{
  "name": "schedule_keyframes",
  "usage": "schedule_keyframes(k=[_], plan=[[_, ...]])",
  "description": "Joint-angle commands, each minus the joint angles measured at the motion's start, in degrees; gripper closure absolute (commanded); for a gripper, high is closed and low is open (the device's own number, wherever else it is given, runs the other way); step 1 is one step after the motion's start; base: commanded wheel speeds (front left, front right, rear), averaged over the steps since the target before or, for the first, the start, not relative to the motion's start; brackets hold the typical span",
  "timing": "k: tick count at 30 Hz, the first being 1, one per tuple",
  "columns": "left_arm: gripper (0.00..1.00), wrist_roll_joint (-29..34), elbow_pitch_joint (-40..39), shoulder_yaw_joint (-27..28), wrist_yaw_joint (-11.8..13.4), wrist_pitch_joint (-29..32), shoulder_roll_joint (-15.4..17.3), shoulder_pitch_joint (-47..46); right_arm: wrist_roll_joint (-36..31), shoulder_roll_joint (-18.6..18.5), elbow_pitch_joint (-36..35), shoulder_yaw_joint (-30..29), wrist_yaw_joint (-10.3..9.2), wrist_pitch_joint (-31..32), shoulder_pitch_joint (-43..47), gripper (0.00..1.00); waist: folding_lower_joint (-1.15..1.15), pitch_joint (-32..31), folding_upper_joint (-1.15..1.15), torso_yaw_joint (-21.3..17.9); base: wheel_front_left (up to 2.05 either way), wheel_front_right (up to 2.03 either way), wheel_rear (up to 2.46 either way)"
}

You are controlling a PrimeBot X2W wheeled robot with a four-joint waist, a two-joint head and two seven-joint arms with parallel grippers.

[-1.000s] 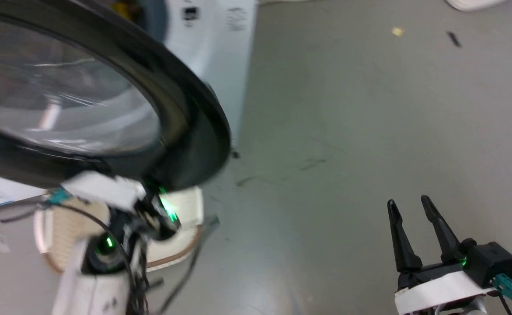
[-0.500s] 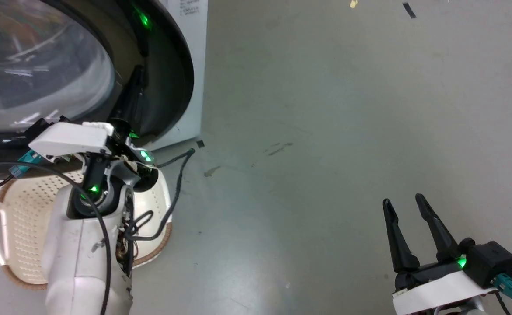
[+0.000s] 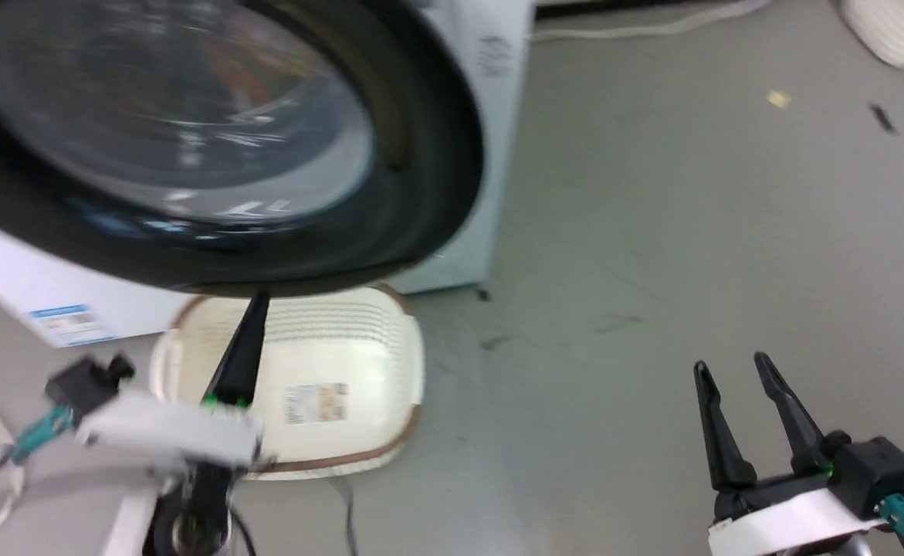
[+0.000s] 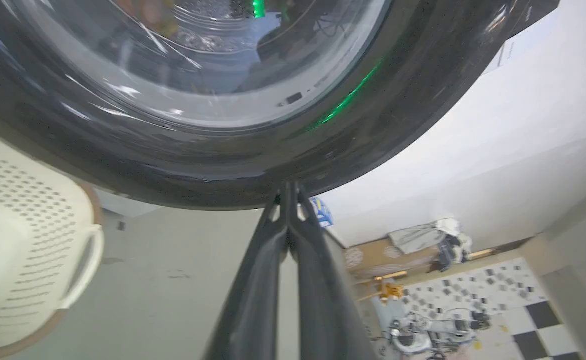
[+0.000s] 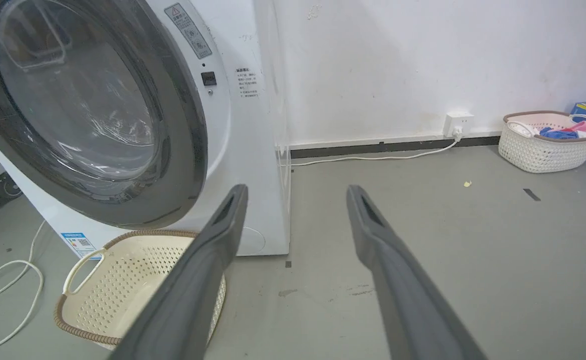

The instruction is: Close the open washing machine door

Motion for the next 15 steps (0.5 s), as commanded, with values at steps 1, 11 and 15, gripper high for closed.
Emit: schedule_keyframes(k=[1,11,15], plan=[[0.00,5.08,-1.72,-1.95,-0.24,-4.04,2.43,3.19,-0.68,0.01,-0.13,-0.35,0.05,-0.26,1.01,0.00,0.01,-4.88,-0.01,6.56,0.00,0.00,0.00],[0.00,36.08,-3.37,-6.98,3.71,-17.19,8.73,11.18,-2.07,0.01,0.14,-0.53,0.05,-0.26,3.69,0.00,0.01,-10.14,-0.01,16.48,0.00,0.00,0.00],[0.00,43.96,-6.89,-4.67,5.88,-17.28,5.01,13.96,-2.45,0.01,0.31,-0.12,0.05,-0.26,4.62,0.00,0.01,-10.88,-0.01,18.52,0.00,0.00,0.00]])
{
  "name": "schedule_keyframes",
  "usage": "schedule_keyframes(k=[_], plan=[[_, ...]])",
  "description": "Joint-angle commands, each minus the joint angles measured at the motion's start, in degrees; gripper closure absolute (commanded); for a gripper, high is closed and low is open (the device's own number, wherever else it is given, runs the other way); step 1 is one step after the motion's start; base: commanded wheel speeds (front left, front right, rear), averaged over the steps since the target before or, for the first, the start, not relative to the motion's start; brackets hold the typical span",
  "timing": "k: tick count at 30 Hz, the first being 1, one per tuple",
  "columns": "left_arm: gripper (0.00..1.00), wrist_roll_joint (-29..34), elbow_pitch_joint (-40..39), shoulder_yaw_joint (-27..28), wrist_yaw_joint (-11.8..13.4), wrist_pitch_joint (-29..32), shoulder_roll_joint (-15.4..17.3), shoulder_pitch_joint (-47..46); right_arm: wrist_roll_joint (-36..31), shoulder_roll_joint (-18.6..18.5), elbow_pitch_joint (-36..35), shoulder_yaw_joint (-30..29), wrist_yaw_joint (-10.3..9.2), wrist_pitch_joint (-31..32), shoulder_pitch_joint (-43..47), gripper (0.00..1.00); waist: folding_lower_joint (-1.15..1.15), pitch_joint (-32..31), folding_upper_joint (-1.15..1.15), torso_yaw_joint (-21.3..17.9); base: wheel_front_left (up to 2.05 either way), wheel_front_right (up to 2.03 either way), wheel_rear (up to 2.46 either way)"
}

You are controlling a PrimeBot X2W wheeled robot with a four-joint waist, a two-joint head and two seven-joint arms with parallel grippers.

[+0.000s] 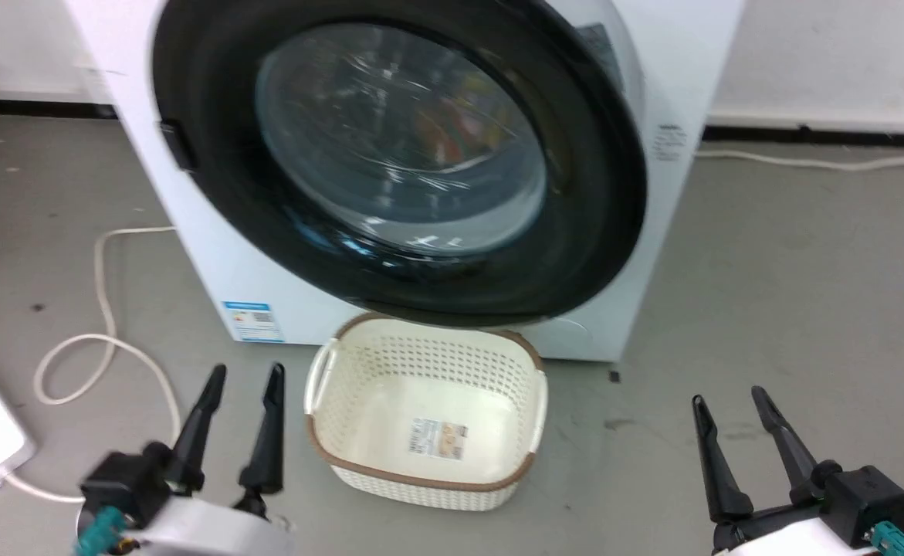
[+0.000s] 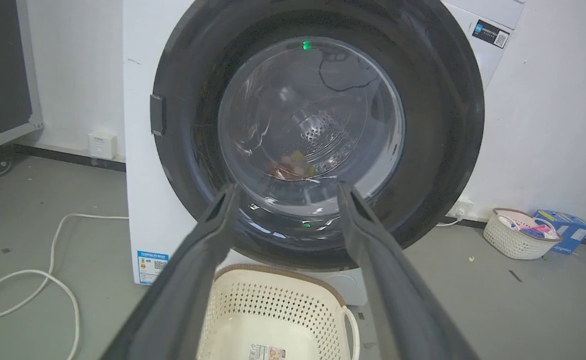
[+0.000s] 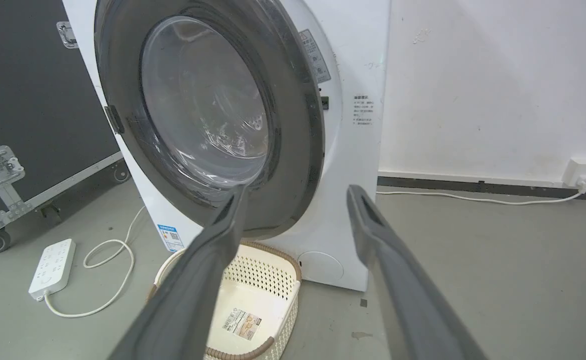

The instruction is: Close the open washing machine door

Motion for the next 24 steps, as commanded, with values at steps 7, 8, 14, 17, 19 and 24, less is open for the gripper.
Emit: schedule_keyframes(k=[7,8,14,17,19,24], plan=[[0.00,15.24,-3.41,2.06,2.01,-0.29,-3.32,6.05,-0.56,0.01,0.33,0.57,0.05,-0.26,1.71,0.00,0.01,-2.35,0.00,4.02,0.00,0.00,0.00],[0.00,16.69,-3.42,1.92,2.02,-0.29,-3.55,6.46,-0.57,0.01,0.40,0.71,0.05,-0.26,1.83,0.00,0.01,-2.37,0.00,4.23,0.00,0.00,0.00],[0.00,20.35,-3.32,2.42,1.60,-0.30,-6.09,7.11,-0.52,0.01,0.96,1.39,0.05,-0.26,2.17,0.37,0.01,-1.68,0.00,5.59,0.00,0.00,0.00],[0.00,21.16,-3.30,2.54,1.10,-0.30,-6.63,6.83,-1.20,0.01,0.66,1.47,0.05,-0.26,1.80,1.00,0.01,-0.78,0.00,6.19,0.00,0.00,0.00],[0.00,21.90,-3.36,2.58,0.58,-0.30,-7.09,6.30,-2.01,0.01,0.18,1.27,0.05,-0.26,1.13,1.00,0.01,0.55,0.00,6.89,0.00,0.00,0.00],[0.00,22.93,-3.33,3.47,-1.05,-0.30,-8.59,3.20,-4.26,-1.35,-0.21,3.39,0.05,0.82,-4.71,1.00,0.01,6.27,0.00,9.03,0.00,0.00,0.00]])
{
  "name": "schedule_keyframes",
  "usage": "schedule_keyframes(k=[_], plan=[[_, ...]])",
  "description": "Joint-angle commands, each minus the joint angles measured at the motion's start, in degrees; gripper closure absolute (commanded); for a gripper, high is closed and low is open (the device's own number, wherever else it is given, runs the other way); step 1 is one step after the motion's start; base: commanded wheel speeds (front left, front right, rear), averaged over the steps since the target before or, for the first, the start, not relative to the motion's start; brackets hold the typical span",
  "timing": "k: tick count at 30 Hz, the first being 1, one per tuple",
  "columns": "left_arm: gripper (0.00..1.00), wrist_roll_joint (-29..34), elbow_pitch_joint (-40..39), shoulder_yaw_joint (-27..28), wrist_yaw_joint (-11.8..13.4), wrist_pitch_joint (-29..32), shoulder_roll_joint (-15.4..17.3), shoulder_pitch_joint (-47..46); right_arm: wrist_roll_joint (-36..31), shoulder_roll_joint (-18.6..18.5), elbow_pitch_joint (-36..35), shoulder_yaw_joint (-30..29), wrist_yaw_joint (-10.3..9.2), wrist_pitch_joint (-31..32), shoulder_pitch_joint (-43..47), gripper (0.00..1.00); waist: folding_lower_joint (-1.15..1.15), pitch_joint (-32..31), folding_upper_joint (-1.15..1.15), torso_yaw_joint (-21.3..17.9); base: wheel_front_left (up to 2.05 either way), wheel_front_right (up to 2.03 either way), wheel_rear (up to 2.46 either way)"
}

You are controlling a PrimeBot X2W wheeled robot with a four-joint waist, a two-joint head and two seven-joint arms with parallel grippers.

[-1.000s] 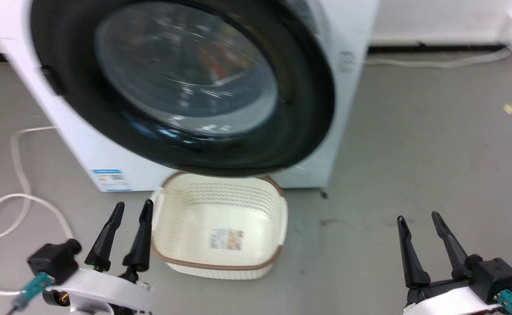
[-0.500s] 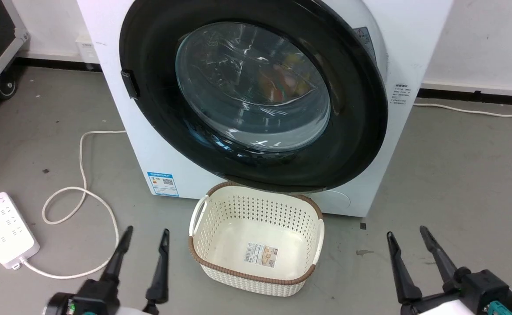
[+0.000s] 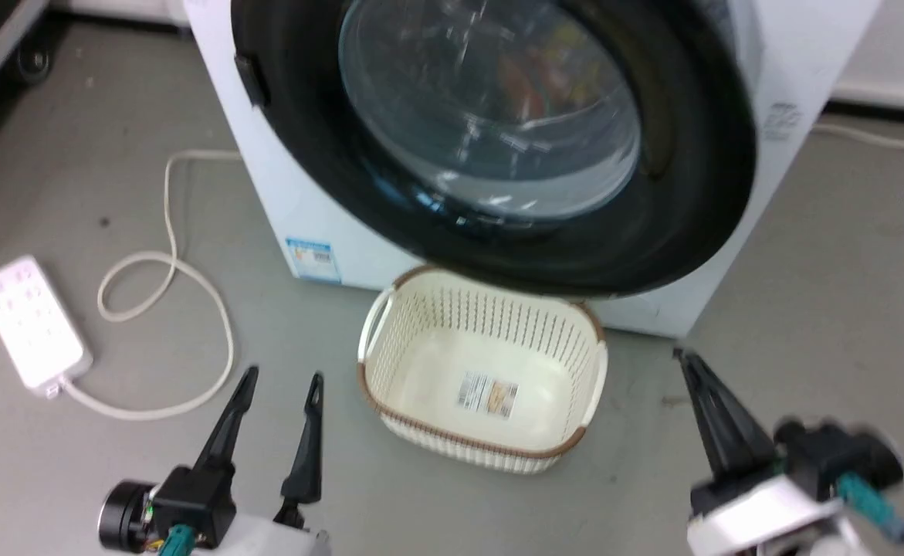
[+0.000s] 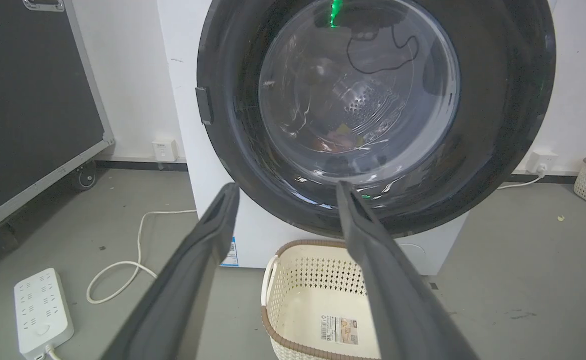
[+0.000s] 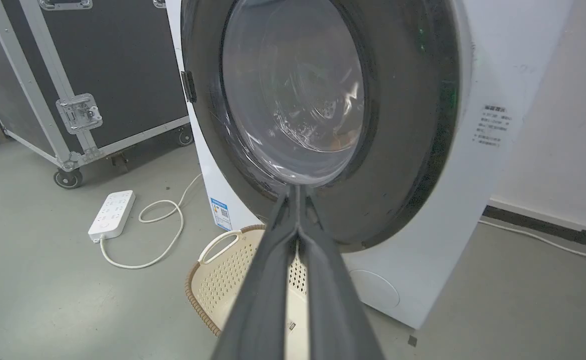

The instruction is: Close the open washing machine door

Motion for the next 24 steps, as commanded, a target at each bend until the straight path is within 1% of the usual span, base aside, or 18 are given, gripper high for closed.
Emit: schedule_keyframes(k=[1,6,11,14,18,20,24], plan=[[0.00,0.55,-0.20,0.14,-0.41,-0.30,-0.54,-1.31,-0.23,-1.39,-0.61,0.49,0.05,0.49,-2.65,1.00,-0.01,3.65,0.00,1.74,0.00,0.00,0.00],[0.00,1.44,-0.78,0.27,-0.98,-0.30,-1.83,-3.97,2.39,-7.53,-0.18,2.66,0.05,3.08,-12.12,1.00,-0.01,9.09,0.00,3.44,0.00,0.00,0.00],[0.00,1.76,-1.20,0.86,-1.61,-0.30,-2.63,-6.17,8.28,-12.92,2.82,1.71,0.05,5.84,-22.04,1.00,-0.01,13.47,0.00,4.75,0.00,0.00,0.00],[0.00,1.80,-1.22,1.25,-1.90,-0.30,-3.07,-7.31,11.49,-15.25,5.42,1.06,0.05,7.49,-27.12,1.00,-0.01,15.27,0.00,5.42,0.00,0.00,0.00],[0.00,1.85,-1.27,1.27,-2.20,-0.30,-3.64,-8.49,14.06,-18.19,8.94,1.40,0.05,9.03,-32.72,1.00,-0.01,16.95,0.00,6.44,0.00,0.00,0.00],[0.00,1.79,-1.19,1.35,-2.34,-0.30,-3.86,-8.95,14.96,-19.06,10.94,0.91,0.05,9.52,-34.94,1.00,-0.01,17.55,0.00,6.90,0.00,0.00,0.00],[0.00,1.78,-1.24,1.34,-2.54,-0.30,-4.19,-9.58,15.84,-19.68,15.32,-1.35,0.05,10.13,-39.25,1.00,-0.01,18.41,0.00,7.67,0.00,0.00,0.00]])
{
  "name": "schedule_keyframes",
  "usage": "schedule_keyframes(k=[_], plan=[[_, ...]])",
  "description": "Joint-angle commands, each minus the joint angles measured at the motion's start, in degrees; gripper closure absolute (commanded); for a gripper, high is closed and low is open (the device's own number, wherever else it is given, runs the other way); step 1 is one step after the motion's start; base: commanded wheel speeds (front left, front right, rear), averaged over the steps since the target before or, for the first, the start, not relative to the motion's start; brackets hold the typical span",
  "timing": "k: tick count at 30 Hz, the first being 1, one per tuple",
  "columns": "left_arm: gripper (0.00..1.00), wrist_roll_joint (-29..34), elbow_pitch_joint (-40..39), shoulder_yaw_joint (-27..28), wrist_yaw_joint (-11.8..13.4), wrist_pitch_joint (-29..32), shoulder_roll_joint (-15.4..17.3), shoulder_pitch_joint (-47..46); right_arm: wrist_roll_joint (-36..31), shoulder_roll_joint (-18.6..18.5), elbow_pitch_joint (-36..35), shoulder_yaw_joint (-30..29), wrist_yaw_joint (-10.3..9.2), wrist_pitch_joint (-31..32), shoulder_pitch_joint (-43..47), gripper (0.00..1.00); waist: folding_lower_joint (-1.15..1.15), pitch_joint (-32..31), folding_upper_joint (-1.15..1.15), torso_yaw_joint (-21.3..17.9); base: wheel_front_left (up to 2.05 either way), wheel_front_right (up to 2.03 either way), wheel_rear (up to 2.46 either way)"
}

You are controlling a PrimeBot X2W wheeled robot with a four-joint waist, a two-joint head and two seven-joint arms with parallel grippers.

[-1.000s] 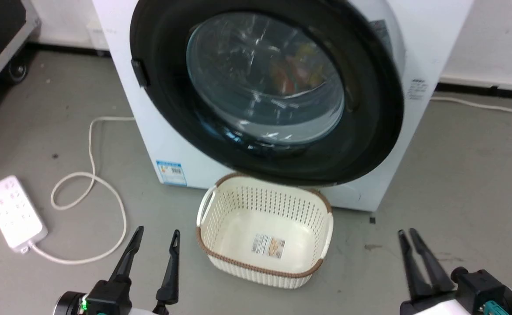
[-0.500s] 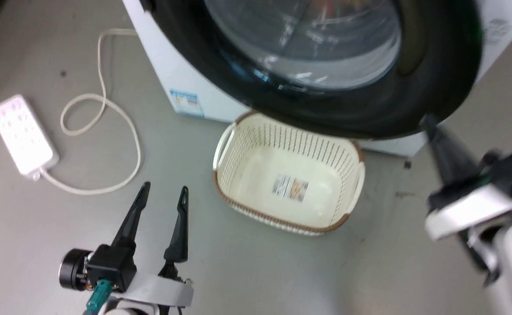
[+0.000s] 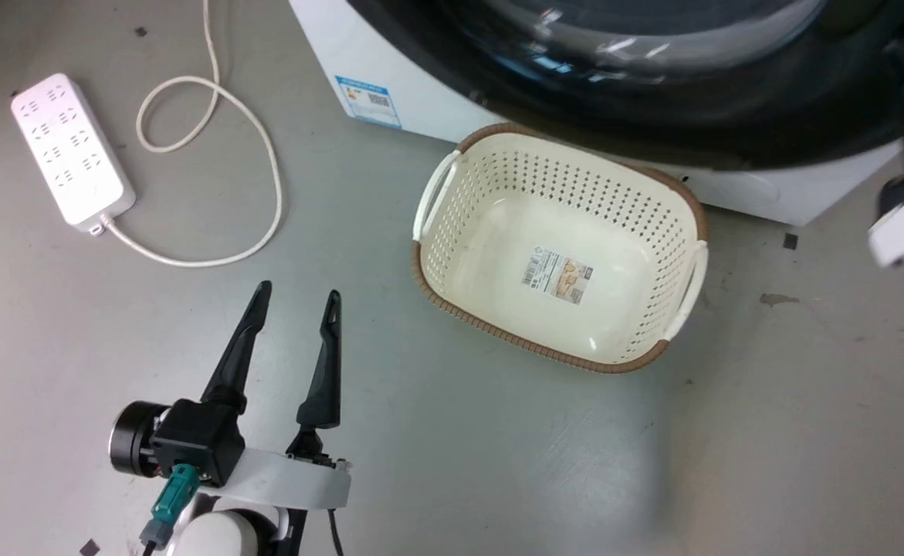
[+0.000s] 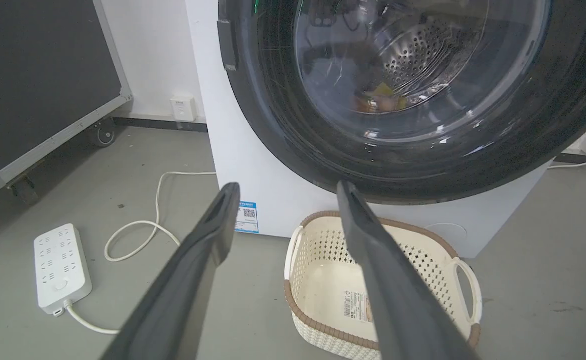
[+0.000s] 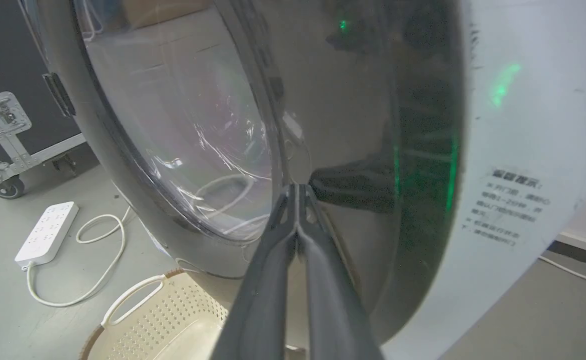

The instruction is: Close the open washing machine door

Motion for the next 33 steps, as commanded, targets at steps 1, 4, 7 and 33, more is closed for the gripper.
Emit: schedule_keyframes(k=[1,4,7,33], plan=[[0.00,0.11,-0.19,0.16,-0.31,-0.30,-0.30,-0.80,0.18,-0.90,1.58,-1.17,-0.11,0.30,-2.40,1.00,-0.01,0.55,0.00,0.53,0.00,0.00,0.00],[0.00,0.11,-0.27,0.22,-0.38,-0.30,-0.44,-1.05,-0.20,-0.74,4.44,-3.08,-0.11,0.59,-5.27,1.00,-0.01,1.05,0.00,0.93,0.00,0.00,0.00],[0.00,0.10,-0.32,0.24,-0.41,-0.30,-0.53,-1.17,-0.94,-0.28,6.77,-5.16,-0.11,0.92,-7.79,1.00,-0.01,1.42,0.00,1.23,0.00,0.00,0.00],[0.00,1.31,2.89,2.26,-0.61,-0.30,-0.68,4.77,-0.43,7.67,0.60,-5.20,-0.11,-8.88,15.94,0.00,-0.01,-18.05,0.00,-5.00,0.00,0.00,0.00]])
